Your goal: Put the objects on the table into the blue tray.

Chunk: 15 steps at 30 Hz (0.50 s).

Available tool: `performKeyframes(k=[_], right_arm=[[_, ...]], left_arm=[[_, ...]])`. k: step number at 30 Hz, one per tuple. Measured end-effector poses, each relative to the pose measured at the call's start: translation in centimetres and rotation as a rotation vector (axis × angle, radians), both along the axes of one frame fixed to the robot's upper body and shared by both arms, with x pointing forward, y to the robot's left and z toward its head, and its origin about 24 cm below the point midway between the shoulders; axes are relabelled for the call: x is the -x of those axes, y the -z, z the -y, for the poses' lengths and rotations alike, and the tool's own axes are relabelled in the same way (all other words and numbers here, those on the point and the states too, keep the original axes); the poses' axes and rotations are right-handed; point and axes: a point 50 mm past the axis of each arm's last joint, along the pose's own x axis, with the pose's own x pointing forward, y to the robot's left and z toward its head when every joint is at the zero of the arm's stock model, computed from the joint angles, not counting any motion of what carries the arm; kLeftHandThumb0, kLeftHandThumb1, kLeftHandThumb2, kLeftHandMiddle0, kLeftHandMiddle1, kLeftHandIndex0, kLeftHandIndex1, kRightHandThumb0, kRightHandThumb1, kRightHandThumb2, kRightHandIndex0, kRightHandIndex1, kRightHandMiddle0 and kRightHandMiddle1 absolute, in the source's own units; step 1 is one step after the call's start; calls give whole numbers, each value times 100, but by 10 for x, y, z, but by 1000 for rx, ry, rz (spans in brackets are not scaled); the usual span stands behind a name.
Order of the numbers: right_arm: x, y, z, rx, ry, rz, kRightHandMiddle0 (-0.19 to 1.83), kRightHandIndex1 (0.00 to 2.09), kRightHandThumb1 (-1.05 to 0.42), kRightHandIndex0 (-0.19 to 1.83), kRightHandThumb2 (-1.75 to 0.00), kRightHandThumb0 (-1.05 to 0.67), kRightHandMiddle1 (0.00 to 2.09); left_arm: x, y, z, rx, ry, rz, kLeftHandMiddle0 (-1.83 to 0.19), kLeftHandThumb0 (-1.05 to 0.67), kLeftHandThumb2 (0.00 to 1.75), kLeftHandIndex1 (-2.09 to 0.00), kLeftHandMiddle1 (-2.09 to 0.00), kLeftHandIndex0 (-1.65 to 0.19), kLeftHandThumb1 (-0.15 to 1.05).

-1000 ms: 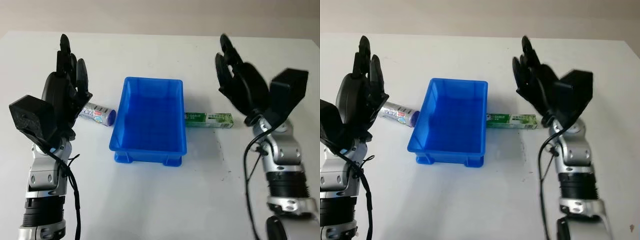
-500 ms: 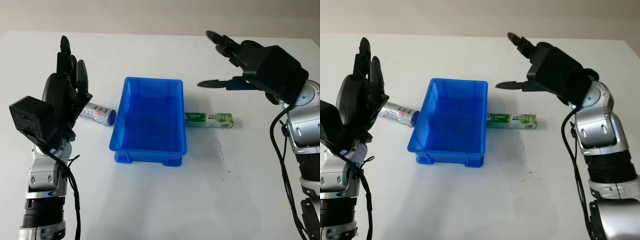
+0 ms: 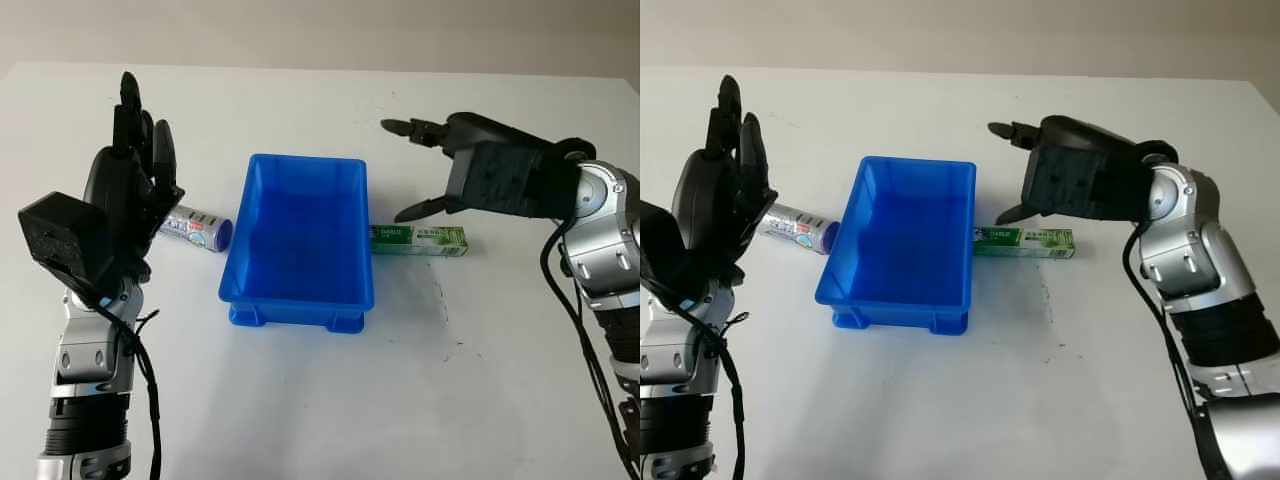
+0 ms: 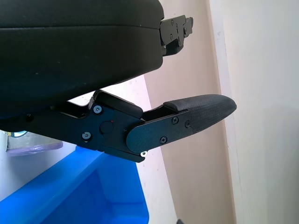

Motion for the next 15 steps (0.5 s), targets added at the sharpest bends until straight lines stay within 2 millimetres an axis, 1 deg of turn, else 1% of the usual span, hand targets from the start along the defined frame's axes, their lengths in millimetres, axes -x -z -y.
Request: performKeyframes(k=[5, 8, 10, 15], right_arm=[[0, 4, -1, 57, 7, -5, 12, 7, -84, 13, -5, -66, 5], [1, 6, -1, 83, 16, -23, 10, 8, -85, 14, -6, -67, 4], [1, 8, -1, 101, 22, -28, 12, 11, -86, 20, -6, -69, 5], [2, 15, 0, 133, 17, -36, 12, 9, -87, 17, -6, -71, 5]], left_arm=[[0, 0, 0, 1, 1, -1, 19, -78, 70, 0, 0, 19, 105], [0, 0, 0, 0, 2, -1, 19, -78, 71, 0, 0, 19, 105], [0, 0, 0, -1, 3, -1, 19, -78, 71, 0, 0, 19, 105], [0, 0, 0, -2, 2, -1, 19, -78, 70, 0, 0, 19, 105]])
